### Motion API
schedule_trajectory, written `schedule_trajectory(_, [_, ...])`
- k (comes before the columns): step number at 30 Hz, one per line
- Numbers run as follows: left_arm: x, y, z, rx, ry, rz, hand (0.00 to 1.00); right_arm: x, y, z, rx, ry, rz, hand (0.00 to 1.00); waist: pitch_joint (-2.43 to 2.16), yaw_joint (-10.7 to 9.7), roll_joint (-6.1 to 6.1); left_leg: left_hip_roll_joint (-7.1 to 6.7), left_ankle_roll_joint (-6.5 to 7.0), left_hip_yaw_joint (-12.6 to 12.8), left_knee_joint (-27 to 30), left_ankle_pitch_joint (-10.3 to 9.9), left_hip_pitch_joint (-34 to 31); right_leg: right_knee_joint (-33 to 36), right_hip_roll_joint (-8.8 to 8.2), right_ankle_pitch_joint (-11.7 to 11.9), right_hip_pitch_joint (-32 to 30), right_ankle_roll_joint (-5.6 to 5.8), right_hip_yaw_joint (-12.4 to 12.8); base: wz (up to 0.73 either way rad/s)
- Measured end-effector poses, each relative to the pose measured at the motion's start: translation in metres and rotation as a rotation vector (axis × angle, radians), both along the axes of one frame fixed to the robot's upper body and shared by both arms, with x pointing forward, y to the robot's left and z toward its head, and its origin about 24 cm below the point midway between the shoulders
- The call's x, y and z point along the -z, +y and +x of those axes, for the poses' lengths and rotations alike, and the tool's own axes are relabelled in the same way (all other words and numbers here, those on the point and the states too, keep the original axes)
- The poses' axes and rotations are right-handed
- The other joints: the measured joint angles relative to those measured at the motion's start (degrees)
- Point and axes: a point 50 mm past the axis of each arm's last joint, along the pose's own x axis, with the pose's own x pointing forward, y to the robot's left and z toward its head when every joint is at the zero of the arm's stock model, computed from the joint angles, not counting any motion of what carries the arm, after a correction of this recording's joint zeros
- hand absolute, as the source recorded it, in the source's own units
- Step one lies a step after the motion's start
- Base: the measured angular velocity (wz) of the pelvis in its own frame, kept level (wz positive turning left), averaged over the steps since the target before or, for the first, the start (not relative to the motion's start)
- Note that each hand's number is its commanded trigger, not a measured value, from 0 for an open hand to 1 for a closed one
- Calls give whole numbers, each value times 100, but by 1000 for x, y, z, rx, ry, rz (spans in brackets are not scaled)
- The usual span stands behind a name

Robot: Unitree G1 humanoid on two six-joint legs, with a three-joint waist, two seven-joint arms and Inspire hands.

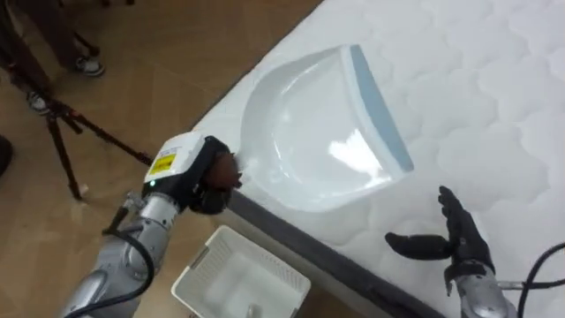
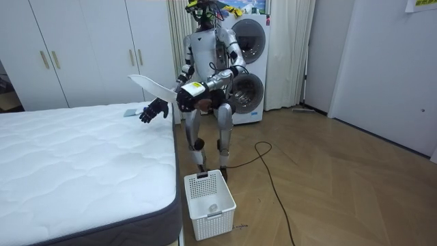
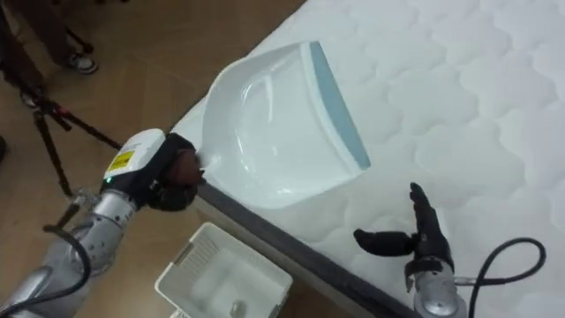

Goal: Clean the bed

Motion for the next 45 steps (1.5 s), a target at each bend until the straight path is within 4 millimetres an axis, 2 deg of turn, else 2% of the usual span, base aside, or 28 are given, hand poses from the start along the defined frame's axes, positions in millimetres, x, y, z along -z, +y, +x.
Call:
schedule_trajectory(1, [-1,2,1,-13,-11,-13,100,-2,3,2,-18,-15,5,0,-14,-35,24,-7,-132,-719,-230,118,-194,-363,205,297,23,-15,325,-104])
schedule_trajectory(2, [-3,1,2,-15,-28,-23,100,-2,4,2,-22,-17,9,0,-8,-99,13,14,-138,-908,-484,248,-275,-476,271,389,33,-13,383,-65])
schedule_trajectory(3, [-4,0,1,-15,-49,-46,100,0,6,-1,-27,-8,21,0,-45,-158,-61,36,-49,-628,-613,454,-221,-518,252,450,1,1,346,-38])
schedule_trajectory(4, [-2,-2,-1,-10,-49,-56,100,2,6,-5,-22,3,27,0,-40,-204,-166,106,-40,-12,-680,465,-113,-239,92,315,32,14,-136,-37])
schedule_trajectory(5, [0,-4,-3,-10,-41,-60,100,4,4,-9,-14,11,28,0,-46,-196,-219,128,-41,168,-679,465,-62,-58,-15,218,88,33,-348,-46])
schedule_trajectory(6, [5,-4,-8,-18,-22,-70,100,5,0,-14,8,16,26,0,-52,-138,-273,161,-44,415,-660,463,20,46,-176,110,254,115,-656,-56])
schedule_trajectory(8, [11,-1,-14,-42,6,-90,100,3,0,-14,18,4,23,0,-47,-137,-272,257,-91,586,-553,435,10,-237,-229,90,496,149,-857,-60])
schedule_trajectory(9, [13,1,-17,-57,15,-109,100,1,1,-13,11,-6,23,0,-41,-165,-267,315,-136,620,-477,415,-44,-525,-183,84,562,134,-964,-39])
schedule_trajectory(10, [14,1,-18,-65,21,-125,100,1,1,-13,9,-11,23,0,-27,-183,-239,356,-142,629,-432,417,-77,-608,-167,109,570,46,-1027,-23])
schedule_trajectory(11, [17,1,-20,-71,30,-139,100,0,2,-13,1,-14,20,0,-4,-290,-203,423,-164,631,-356,427,-90,-653,-113,143,543,-2,-1031,-16])
schedule_trajectory(13, [20,0,-24,-76,40,-148,100,1,3,-15,-23,-5,19,0,-19,-318,-181,468,-223,615,-292,468,-67,-666,-17,137,510,-75,-860,-29])
schedule_trajectory(14, [21,-1,-26,-82,43,-157,100,0,3,-14,-39,-6,31,0,-18,-313,-166,512,-245,356,-197,476,-89,-686,78,168,488,-137,-715,-70])
schedule_trajectory(15, [24,0,-29,-94,45,-159,100,-2,4,-12,-56,-14,41,0,-17,-240,-160,500,-305,-135,-148,475,-107,-688,181,203,470,-207,-532,-83])
schedule_trajectory(16, [25,1,-31,-101,48,-159,100,-4,4,-10,-67,-20,41,0,-23,-208,-153,479,-340,-387,-143,474,-106,-685,236,216,456,-237,-415,-103])
schedule_trajectory(18, [28,6,-36,-133,57,-171,100,-12,3,-5,-83,-64,27,0,-45,-141,-120,371,-449,-1229,-141,488,-98,-694,419,280,424,-341,-57,-97])
schedule_trajectory(19, [28,8,-37,-139,56,-171,98,-14,3,-5,-83,-74,24,0,-49,-144,-113,349,-469,-1407,-144,490,-91,-696,457,289,424,-358,21,-73])
schedule_trajectory(20, [27,10,-39,-147,50,-172,65,-17,0,-5,-74,-89,22,0,-69,-164,-98,313,-496,-1677,-162,506,-75,-695,526,304,443,-384,193,-57])
schedule_trajectory(21, [25,10,-39,-152,33,-174,33,-18,-3,-6,-62,-95,22,0,-76,-184,-88,301,-520,-1814,-152,521,-65,-690,551,332,444,-417,265,-55])
schedule_trajectory(22, [24,10,-39,-152,22,-176,0,-18,-4,-6,-57,-94,21,0,-76,-187,-89,301,-524,-1836,-154,523,-51,-686,573,336,444,-425,334,-54])
schedule_trajectory(26, [20,11,-39,-154,-23,-191,0,-16,-5,-10,-58,-82,28,0,-72,-214,-111,302,-536,-1852,-199,529,97,-664,691,352,409,-443,689,-45])
schedule_trajectory(34, [26,14,-46,-192,1,-249,0,-12,6,-10,-80,-74,38,0,-59,-257,-235,300,-566,-1881,-215,507,332,-666,808,366,484,-465,1101,-33])
schedule_trajectory(38, [30,15,-52,-234,24,-332,0,-11,7,-11,-82,-62,31,0,-57,-260,-241,280,-581,-1998,-194,376,342,-560,875,300,440,-418,1312,-16])
schedule_trajectory(39, [32,13,-54,-250,31,-369,0,-11,8,-11,-75,-58,37,0,-50,-238,-250,247,-502,-2025,-160,318,311,-474,859,281,437,-393,1371,-17])
schedule_trajectory(40, [33,12,-55,-258,35,-388,0,-11,8,-11,-71,-57,39,0,-45,-208,-255,177,-483,-2106,-176,306,299,-432,839,258,417,-372,1418,-23])
schedule_trajectory(41, [34,10,-55,-267,39,-416,0,-11,7,-11,-59,-60,40,0,-34,-175,-259,-8,-459,-2270,-306,313,244,-335,794,206,382,-314,1465,-16])
schedule_trajectory(42, [34,9,-55,-269,38,-423,0,-11,7,-11,-51,-61,39,0,-46,-181,-257,-79,-343,-2247,-371,227,214,-108,751,79,287,-254,1418,-7])
schedule_trajectory(43, [34,10,-55,-272,36,-425,0,-10,7,-11,-47,-61,40,0,-53,-182,-304,-123,-351,-2244,-347,181,210,65,683,-9,204,-232,1325,7])
schedule_trajectory(45, [35,10,-56,-285,42,-443,0,-11,4,-12,-25,-64,35,0,-51,-141,-348,-244,-215,-2237,-231,66,258,777,435,-73,-51,-184,883,5])
